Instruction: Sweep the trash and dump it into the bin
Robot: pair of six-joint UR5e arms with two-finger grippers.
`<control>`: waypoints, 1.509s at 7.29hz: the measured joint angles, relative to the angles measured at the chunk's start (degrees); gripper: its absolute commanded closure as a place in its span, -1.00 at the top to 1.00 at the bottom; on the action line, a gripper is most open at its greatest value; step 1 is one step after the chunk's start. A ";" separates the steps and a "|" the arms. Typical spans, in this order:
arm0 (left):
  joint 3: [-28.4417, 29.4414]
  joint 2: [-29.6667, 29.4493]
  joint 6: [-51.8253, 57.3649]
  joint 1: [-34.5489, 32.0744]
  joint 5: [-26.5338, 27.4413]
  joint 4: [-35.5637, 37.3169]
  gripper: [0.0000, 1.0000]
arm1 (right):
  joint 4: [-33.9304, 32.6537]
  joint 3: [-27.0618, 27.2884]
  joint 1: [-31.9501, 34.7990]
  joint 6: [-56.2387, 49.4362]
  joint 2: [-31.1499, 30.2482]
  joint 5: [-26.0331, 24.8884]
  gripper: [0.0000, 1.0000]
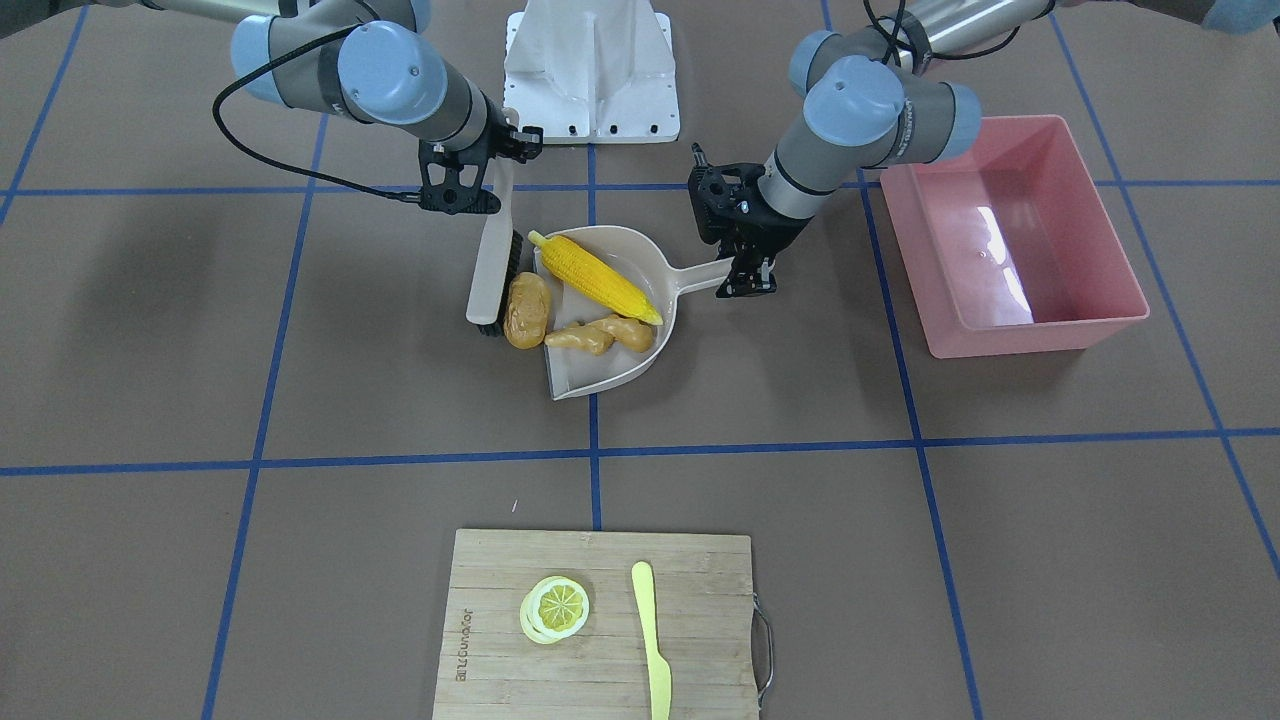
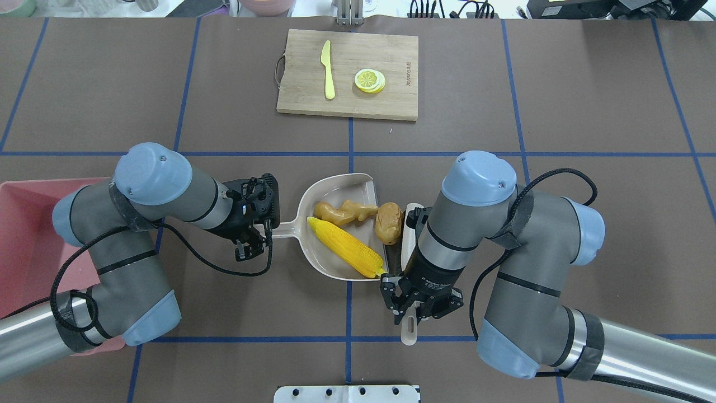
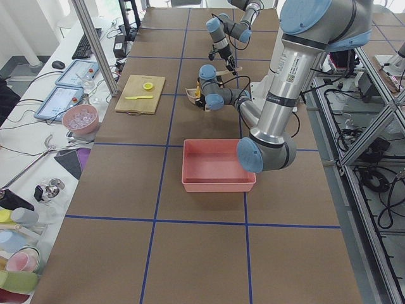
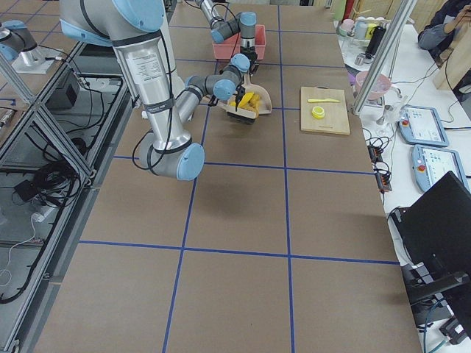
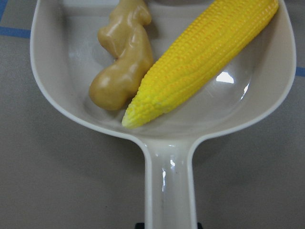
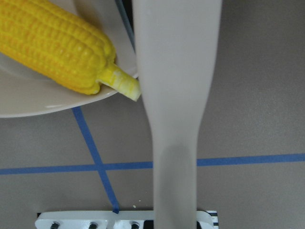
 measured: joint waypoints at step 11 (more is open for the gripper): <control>0.02 0.40 -1.73 0.03 2.59 -7.26 -1.00 | -0.48 -7.66 0.72 3.27 12.17 0.02 -1.00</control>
